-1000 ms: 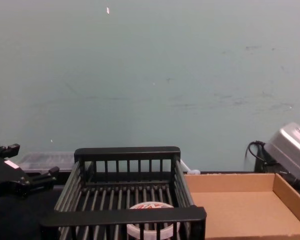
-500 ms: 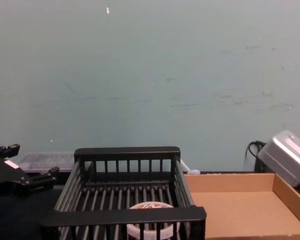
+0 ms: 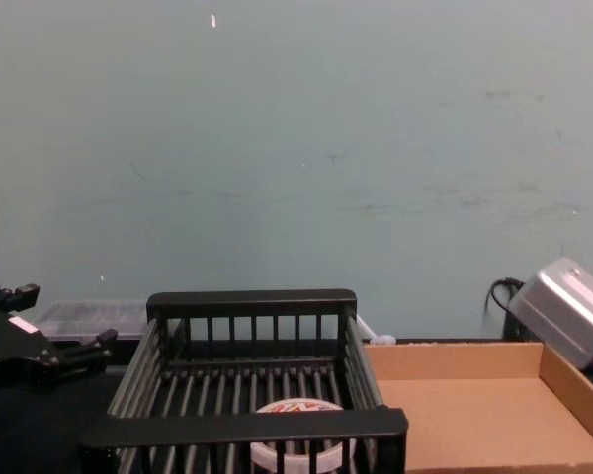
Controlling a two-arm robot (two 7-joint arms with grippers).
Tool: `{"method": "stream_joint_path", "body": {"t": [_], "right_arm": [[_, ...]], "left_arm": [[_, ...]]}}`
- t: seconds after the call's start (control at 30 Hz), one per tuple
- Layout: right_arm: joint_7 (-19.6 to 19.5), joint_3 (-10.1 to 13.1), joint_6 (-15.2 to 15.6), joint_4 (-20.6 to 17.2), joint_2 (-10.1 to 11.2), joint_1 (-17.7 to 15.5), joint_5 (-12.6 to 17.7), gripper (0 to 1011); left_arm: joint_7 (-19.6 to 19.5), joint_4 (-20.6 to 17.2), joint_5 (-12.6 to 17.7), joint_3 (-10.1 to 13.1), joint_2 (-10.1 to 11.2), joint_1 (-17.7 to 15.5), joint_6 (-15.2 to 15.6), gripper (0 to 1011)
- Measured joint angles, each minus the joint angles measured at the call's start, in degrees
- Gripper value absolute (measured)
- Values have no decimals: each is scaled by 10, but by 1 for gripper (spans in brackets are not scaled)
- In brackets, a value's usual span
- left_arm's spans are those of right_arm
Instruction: Pick up the white tape and place it into the black box , Pick up the silver tape and place it into the brown box.
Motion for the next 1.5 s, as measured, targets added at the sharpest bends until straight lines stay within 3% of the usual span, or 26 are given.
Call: {"method": "stream_joint_path", "body": {"t": [0.33,0.63,1.27,1.5], "right_arm": [[-1,0,0,-1,1,0,1,1002],[-2,0,-1,-1,1,-1,1,812],[-2,0,-1,-1,1,-1,0,187],[-2,0,-1,-1,1,-1,0,176]], "left_arm": [[0,0,0,0,0,0,0,1002],[0,0,0,0,0,0,0,1001],[0,0,0,0,0,0,0,1001],[0,0,0,0,0,0,0,1001]]}}
